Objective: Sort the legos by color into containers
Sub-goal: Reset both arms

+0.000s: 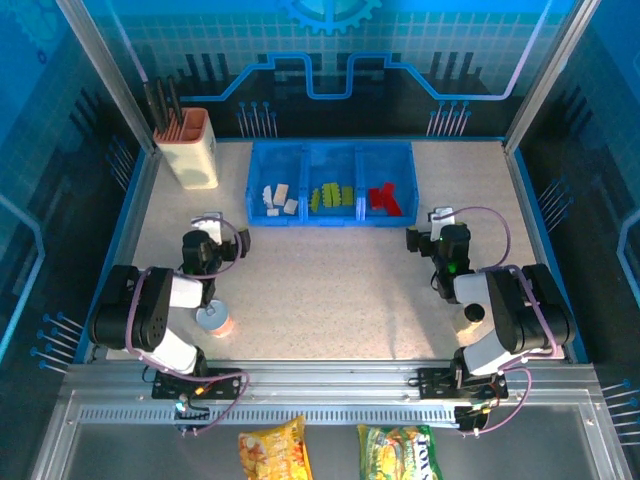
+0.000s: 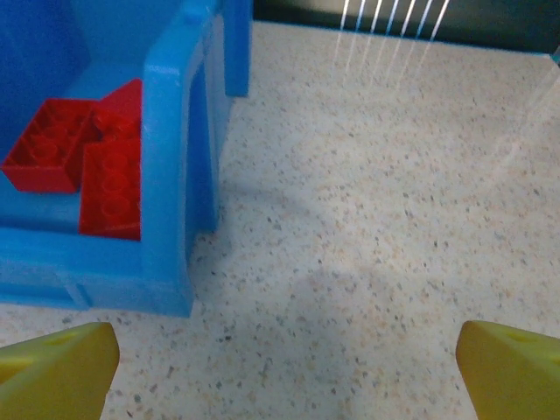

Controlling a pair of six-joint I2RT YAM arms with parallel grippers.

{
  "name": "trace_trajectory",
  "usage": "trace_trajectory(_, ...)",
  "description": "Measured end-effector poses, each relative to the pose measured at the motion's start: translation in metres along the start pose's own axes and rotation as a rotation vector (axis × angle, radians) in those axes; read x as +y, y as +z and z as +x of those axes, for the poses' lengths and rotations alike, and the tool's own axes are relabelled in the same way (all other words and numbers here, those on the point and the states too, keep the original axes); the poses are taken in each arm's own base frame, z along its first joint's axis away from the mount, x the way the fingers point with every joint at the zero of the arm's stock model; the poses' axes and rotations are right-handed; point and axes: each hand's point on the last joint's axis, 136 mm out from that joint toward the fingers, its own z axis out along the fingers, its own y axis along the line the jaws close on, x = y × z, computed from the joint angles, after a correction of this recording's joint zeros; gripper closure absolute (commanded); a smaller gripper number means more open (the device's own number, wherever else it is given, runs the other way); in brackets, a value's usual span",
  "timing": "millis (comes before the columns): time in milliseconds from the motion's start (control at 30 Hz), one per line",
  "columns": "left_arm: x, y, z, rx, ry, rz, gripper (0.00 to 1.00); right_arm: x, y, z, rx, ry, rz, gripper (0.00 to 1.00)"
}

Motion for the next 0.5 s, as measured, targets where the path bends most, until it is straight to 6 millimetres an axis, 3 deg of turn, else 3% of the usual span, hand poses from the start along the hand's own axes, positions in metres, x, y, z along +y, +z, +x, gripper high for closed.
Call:
trace_trajectory(233, -0.007, 0.005, -0.018, -0.043, 0.021, 0.017, 0.01, 0.001, 0.0, -0.007, -0.03, 0.001, -0.021, 0.0)
trace_trajectory(500, -0.007, 0.005, -0.018, -0.043, 0.021, 0.017, 0.01, 0.006, 0.0, -0.008, -0.033, -0.009, -0.056, 0.0)
